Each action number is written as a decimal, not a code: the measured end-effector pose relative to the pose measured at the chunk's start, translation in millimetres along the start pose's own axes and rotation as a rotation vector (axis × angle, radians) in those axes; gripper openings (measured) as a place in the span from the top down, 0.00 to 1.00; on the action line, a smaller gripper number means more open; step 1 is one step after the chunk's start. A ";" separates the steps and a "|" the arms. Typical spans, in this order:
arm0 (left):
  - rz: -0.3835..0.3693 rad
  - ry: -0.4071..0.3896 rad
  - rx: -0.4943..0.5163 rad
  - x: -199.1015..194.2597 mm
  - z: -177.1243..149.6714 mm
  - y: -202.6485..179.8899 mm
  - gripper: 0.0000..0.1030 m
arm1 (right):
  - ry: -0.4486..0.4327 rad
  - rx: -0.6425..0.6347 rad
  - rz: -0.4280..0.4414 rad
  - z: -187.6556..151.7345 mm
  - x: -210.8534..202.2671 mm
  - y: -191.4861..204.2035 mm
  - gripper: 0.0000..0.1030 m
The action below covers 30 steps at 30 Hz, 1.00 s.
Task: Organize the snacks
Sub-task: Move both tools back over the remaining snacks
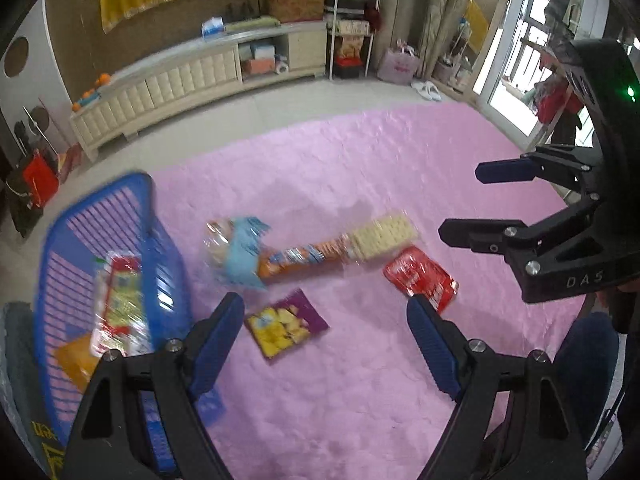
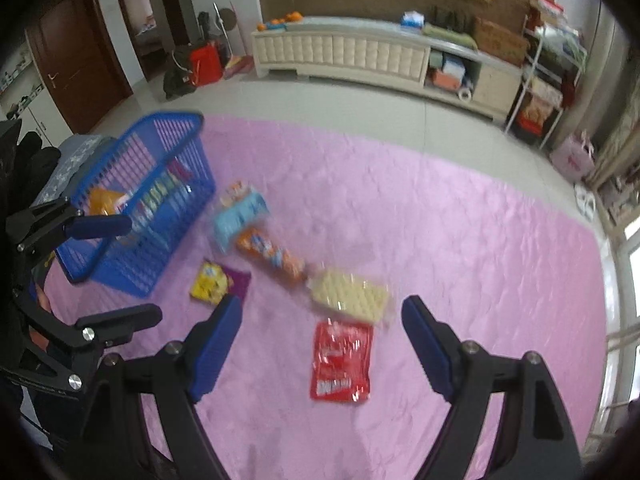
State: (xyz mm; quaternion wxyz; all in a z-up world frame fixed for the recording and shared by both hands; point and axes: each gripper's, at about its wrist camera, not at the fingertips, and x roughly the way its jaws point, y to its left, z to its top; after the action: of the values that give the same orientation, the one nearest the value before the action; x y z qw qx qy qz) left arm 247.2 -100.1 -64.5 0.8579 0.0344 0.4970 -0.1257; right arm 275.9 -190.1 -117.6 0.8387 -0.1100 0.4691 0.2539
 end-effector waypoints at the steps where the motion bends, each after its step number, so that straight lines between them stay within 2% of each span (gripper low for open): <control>1: -0.002 0.016 -0.003 7.2 -2.3 -2.6 0.20 | 0.015 0.007 0.002 -5.5 5.2 -2.3 0.17; 6: 0.008 0.121 -0.051 47.8 -17.5 -5.6 0.20 | 0.101 0.070 0.006 -33.4 36.9 -18.8 0.17; 11: -0.009 0.200 -0.174 79.1 -26.5 13.6 0.20 | 0.178 0.109 0.026 -50.6 66.9 -27.7 0.17; 22: 0.055 0.251 -0.266 122.0 -22.4 41.4 0.20 | 0.261 0.153 0.012 -66.9 114.4 -38.6 0.17; 27: 0.080 0.285 -0.309 137.8 -27.1 55.0 0.21 | 0.253 0.083 -0.040 -67.8 115.1 -28.0 0.17; 30: 0.093 0.271 -0.308 139.6 -28.7 55.3 0.21 | 0.249 0.033 -0.074 -70.7 117.1 -17.9 0.18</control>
State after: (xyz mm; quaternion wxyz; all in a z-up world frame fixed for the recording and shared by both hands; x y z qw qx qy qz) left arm 303.0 -66.7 -202.8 0.7832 -0.0577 0.6190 -0.0029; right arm 284.2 -197.4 -255.1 0.7844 -0.1442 0.5695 0.1992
